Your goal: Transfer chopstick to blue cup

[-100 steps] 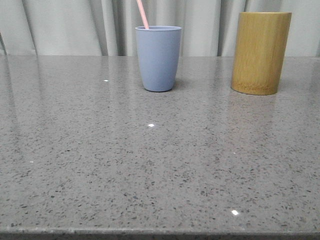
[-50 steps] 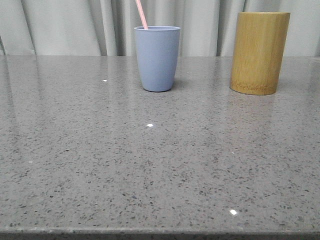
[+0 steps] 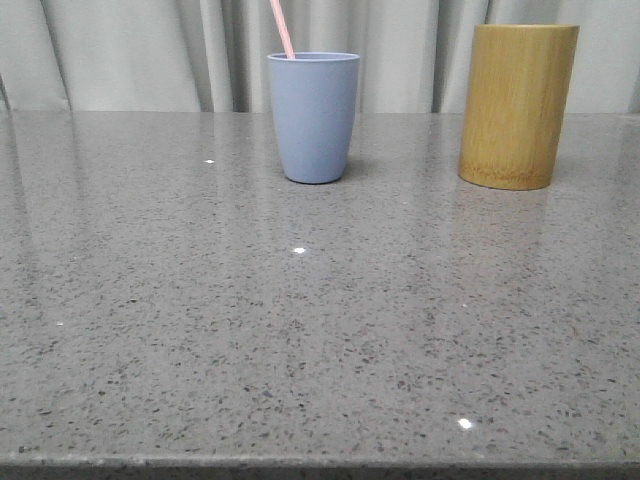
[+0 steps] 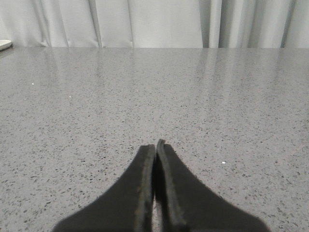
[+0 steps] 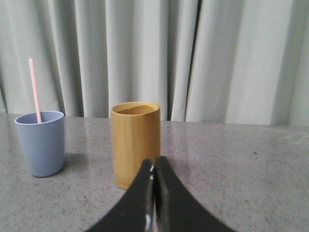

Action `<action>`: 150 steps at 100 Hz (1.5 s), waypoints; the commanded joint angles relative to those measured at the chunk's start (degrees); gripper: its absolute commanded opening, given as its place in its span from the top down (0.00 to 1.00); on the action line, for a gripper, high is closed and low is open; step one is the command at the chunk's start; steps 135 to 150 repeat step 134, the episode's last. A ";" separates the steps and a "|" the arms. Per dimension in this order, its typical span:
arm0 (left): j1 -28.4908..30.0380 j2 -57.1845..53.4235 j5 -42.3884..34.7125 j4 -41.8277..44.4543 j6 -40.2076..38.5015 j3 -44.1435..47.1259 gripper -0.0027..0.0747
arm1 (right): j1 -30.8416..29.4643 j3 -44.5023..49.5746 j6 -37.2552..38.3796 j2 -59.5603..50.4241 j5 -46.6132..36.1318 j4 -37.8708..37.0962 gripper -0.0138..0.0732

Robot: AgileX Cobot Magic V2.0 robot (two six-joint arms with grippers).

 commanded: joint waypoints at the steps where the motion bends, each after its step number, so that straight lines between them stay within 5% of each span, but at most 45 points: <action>1: 0.03 -2.07 -4.37 -0.09 -0.23 0.43 0.99 | -1.83 1.42 -0.01 -1.01 -5.09 -0.85 0.92; 22: 0.03 -2.07 -4.37 -0.09 -0.23 0.43 0.99 | -4.82 8.79 5.14 -4.53 -8.68 -5.14 0.92; 150: 0.03 -2.07 -4.37 -0.09 -0.23 0.43 0.99 | -7.68 8.67 5.64 -6.80 -4.32 -7.37 0.92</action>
